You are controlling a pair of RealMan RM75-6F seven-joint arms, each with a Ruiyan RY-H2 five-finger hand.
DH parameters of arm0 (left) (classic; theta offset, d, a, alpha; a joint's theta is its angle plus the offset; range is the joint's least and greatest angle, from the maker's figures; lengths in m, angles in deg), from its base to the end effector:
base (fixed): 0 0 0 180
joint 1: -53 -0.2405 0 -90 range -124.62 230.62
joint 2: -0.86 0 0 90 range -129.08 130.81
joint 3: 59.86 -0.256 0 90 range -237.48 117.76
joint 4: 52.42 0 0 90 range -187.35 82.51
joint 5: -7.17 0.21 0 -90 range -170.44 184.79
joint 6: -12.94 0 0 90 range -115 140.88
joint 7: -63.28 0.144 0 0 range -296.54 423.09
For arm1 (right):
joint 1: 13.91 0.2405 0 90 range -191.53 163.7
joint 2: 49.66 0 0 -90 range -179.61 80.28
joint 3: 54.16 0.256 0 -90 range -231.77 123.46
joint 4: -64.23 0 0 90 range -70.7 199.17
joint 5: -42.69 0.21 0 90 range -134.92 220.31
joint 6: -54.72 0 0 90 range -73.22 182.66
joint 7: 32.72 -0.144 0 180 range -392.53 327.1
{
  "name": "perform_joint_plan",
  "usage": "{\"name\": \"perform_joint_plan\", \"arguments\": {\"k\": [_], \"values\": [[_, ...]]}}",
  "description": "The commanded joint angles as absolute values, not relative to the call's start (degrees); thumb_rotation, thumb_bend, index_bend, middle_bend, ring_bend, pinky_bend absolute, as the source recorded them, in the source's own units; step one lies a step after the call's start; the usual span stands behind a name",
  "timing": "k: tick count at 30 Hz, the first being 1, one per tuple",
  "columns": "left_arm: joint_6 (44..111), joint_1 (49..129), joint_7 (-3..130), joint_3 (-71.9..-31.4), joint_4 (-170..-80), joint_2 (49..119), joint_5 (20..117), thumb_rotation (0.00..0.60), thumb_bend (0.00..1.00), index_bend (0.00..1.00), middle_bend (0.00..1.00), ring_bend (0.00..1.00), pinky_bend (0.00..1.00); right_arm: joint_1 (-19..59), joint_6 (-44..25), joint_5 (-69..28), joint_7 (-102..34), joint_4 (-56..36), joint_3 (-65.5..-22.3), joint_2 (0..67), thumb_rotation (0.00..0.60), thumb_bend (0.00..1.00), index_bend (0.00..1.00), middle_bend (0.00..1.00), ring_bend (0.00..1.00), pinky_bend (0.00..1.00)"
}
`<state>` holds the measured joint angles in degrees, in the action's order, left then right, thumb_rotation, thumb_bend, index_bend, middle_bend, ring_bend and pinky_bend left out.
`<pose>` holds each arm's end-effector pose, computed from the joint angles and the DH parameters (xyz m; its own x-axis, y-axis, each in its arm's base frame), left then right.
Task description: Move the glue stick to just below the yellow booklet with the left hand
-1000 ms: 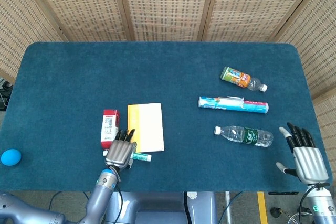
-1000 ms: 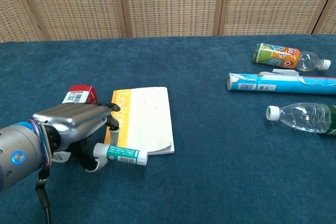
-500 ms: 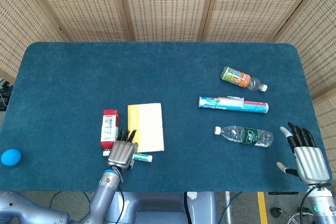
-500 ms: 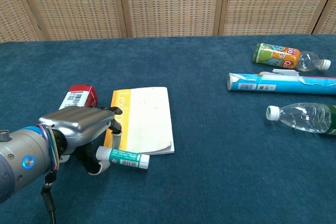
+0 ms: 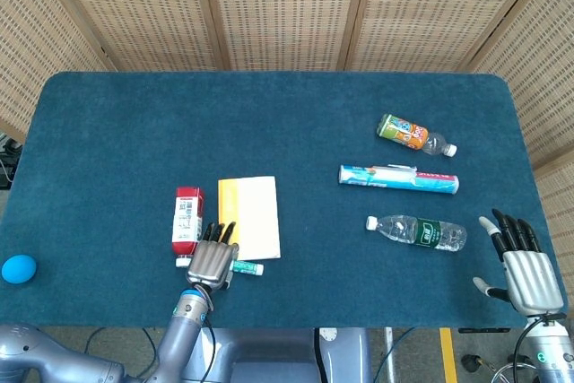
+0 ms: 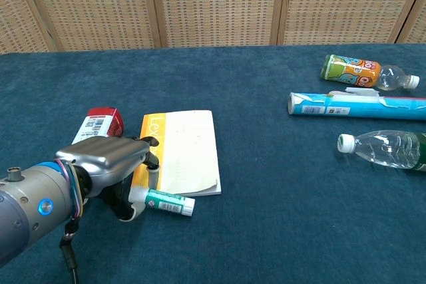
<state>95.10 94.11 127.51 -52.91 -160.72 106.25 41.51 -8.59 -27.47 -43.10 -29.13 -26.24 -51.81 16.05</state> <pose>-0.0933 0.2284 -0.0727 0.5529 0.4524 0.6997 0.8299 -0.2240 -0.5110 -0.3177 -0.1818 0.1455 0.4566 -0.0571 0.8878 -0.8896 -0.0156 0.4565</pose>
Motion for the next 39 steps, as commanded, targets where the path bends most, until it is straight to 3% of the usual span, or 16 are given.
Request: {"name": "perform_joint_plan", "arguments": {"k": [1, 9, 27, 32, 39], "values": [[94.87, 94.16, 127.03, -52.97, -160.91, 106.07, 41.79, 0.600, 0.38, 0.32, 0.00, 0.00, 0.00, -8.60, -27.49, -43.09, -29.08, -26.23, -51.80, 16.05, 0.600, 0.00, 0.10, 0.00, 0.00, 0.01], [94.21, 94.09, 125.02, -53.30, -161.50, 105.03, 43.12, 0.600, 0.37, 0.16, 0.00, 0.00, 0.00, -8.64, -27.48, -43.04, -29.01, -26.23, -51.79, 16.04, 0.600, 0.00, 0.10, 0.00, 0.00, 0.01], [94.25, 93.22, 120.28, -53.20, -164.34, 101.18, 47.47, 0.600, 0.36, 0.14, 0.00, 0.00, 0.00, -8.67, -27.30, -42.82, -28.64, -26.39, -51.81, 16.01, 0.600, 0.00, 0.10, 0.00, 0.00, 0.01], [97.58, 90.53, 115.49, -54.67, -167.94, 95.04, 56.45, 0.600, 0.35, 0.10, 0.00, 0.00, 0.00, -8.70, -27.41, -42.75, -28.90, -26.25, -51.69, 15.98, 0.600, 0.00, 0.10, 0.00, 0.00, 0.01], [102.72, 84.20, 108.28, -60.29, -169.36, 84.34, 69.08, 0.600, 0.35, 0.01, 0.00, 0.00, 0.00, -8.73, -27.62, -43.04, -28.04, -26.11, -51.80, 16.44, 0.600, 0.00, 0.10, 0.00, 0.00, 0.00]]}}
